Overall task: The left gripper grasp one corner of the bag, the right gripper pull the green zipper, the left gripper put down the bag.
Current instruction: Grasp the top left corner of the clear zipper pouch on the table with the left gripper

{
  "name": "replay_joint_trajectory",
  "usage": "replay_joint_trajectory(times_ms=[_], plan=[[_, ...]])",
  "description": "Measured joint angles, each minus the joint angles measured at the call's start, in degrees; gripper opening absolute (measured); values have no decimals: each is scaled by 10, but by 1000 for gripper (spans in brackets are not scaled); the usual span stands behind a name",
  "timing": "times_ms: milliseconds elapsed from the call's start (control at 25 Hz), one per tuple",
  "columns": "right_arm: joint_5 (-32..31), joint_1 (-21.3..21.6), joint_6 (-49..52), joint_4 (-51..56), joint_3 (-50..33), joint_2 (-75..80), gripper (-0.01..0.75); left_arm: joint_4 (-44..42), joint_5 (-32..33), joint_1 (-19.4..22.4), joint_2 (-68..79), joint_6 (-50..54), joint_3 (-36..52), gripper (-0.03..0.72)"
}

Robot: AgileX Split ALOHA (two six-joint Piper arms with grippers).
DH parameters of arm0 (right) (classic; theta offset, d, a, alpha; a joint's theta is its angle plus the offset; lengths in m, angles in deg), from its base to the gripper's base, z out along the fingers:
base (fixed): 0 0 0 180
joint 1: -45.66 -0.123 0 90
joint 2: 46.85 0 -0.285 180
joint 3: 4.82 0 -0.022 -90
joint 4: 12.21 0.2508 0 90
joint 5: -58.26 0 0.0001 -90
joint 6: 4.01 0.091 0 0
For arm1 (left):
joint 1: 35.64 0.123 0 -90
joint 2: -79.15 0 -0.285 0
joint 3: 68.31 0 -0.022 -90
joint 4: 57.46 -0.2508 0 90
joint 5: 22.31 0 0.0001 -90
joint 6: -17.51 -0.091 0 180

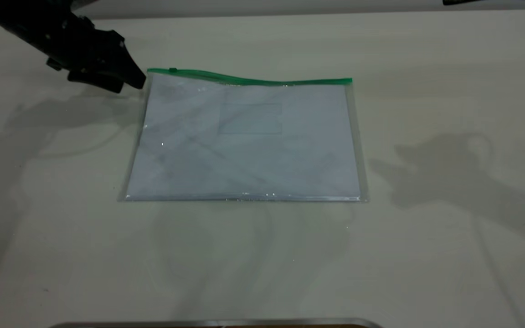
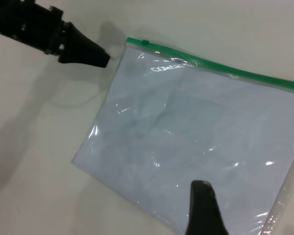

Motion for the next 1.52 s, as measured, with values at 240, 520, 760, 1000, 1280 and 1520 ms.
replay_joint_trajectory(times_ms=[240,520,760,1000,1280,1520], plan=[[0,0,-1,0,0,0,538,59,19,0,48,-26,-51,565],[0,0,-1,0,0,0,537,117,42,0,74,-57,-54,565],[0,0,-2,1,0,0,537,168,56,0,78,-85,-55,565],[0,0,-4,12,0,0,537,172,62,-8,78,-92,-55,501],[2,0,-22,29,19,16,537,172,62,-11,78,-94,-55,193],[-23,0,-21,29,104,118,537,172,63,-26,77,-184,-55,53]])
